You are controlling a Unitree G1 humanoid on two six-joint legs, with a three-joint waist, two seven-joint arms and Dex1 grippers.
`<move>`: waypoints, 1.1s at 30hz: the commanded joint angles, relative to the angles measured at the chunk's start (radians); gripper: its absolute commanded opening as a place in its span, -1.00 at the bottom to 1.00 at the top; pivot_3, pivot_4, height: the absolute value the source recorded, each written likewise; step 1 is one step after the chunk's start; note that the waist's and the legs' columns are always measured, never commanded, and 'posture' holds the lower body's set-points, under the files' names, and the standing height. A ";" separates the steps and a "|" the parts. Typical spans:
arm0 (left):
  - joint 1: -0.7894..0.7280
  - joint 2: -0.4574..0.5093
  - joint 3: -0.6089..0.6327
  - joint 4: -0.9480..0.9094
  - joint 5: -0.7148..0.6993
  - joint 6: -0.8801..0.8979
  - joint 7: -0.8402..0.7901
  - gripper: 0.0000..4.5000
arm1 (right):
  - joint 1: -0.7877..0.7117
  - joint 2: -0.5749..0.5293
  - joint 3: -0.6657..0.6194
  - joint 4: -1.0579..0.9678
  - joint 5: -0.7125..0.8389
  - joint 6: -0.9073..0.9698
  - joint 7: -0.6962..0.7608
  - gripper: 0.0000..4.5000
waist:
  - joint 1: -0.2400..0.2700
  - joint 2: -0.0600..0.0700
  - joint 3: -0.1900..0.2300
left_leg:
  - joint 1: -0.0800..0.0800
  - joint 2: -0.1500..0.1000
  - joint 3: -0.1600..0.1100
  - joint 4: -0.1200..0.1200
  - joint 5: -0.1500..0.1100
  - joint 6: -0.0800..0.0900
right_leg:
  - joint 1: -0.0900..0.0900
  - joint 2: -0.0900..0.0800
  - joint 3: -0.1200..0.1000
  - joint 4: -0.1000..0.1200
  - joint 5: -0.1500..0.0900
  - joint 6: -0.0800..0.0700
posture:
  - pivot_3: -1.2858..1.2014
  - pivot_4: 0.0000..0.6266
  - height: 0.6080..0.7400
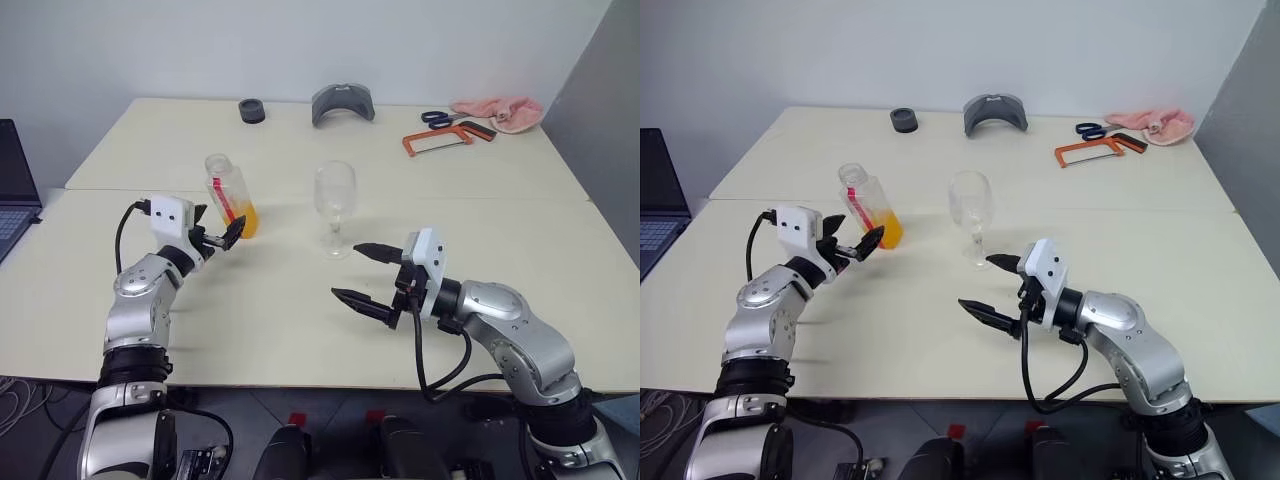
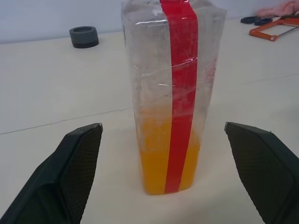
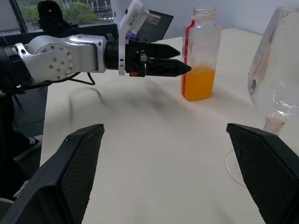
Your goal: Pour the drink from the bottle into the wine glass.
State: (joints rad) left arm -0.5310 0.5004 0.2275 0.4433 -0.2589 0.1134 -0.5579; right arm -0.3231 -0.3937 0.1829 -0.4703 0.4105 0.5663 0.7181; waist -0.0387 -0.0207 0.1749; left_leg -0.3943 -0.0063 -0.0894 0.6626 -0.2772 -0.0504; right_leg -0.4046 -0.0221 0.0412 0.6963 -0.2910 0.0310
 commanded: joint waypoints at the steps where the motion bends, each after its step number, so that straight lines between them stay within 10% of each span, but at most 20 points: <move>1: -0.050 0.003 -0.008 0.038 0.020 -0.045 0.003 1.00 | -0.021 0.000 0.002 -0.050 0.008 -0.022 0.000 0.99 | 0.000 0.000 0.000 | 0.000 0.000 0.000 0.000 0.000 0.000 | 0.000 0.000 0.000 0.000 0.000 0.000 | 0.03 -0.52 1.00; 13: -0.184 -0.026 -0.009 0.194 0.027 -0.098 0.014 1.00 | -0.034 0.011 0.001 -0.026 0.006 -0.038 -0.003 0.99 | 0.000 0.000 0.000 | -0.001 -0.001 -0.001 0.001 0.000 0.000 | 0.000 0.000 -0.001 0.000 0.000 0.000 | 0.03 -0.52 1.00; 23: -0.227 -0.030 -0.010 0.264 0.025 -0.133 0.000 -0.18 | -0.037 0.020 0.001 -0.015 0.004 -0.044 -0.010 1.00 | -0.001 0.000 0.000 | -0.001 -0.001 -0.001 0.001 0.000 0.000 | 0.000 0.000 -0.001 0.000 0.000 0.000 | 0.03 -0.52 1.00; 33: -0.220 -0.015 -0.093 0.074 0.114 -0.194 0.001 -0.23 | -0.063 0.034 -0.065 -0.049 0.046 -0.015 -0.063 1.00 | 0.001 -0.001 0.001 | -0.003 0.000 -0.003 0.001 0.000 0.000 | -0.001 0.000 -0.001 0.000 0.000 0.000 | 0.03 -0.52 1.00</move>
State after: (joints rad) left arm -0.7201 0.4660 0.1519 0.6057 -0.1722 -0.0283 -0.5564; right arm -0.3580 -0.3684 0.1628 -0.4680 0.4266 0.5519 0.6732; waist -0.0381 -0.0219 0.1756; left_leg -0.3972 -0.0067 -0.0924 0.6641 -0.2769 -0.0509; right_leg -0.4058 -0.0221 0.0398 0.6964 -0.2910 0.0309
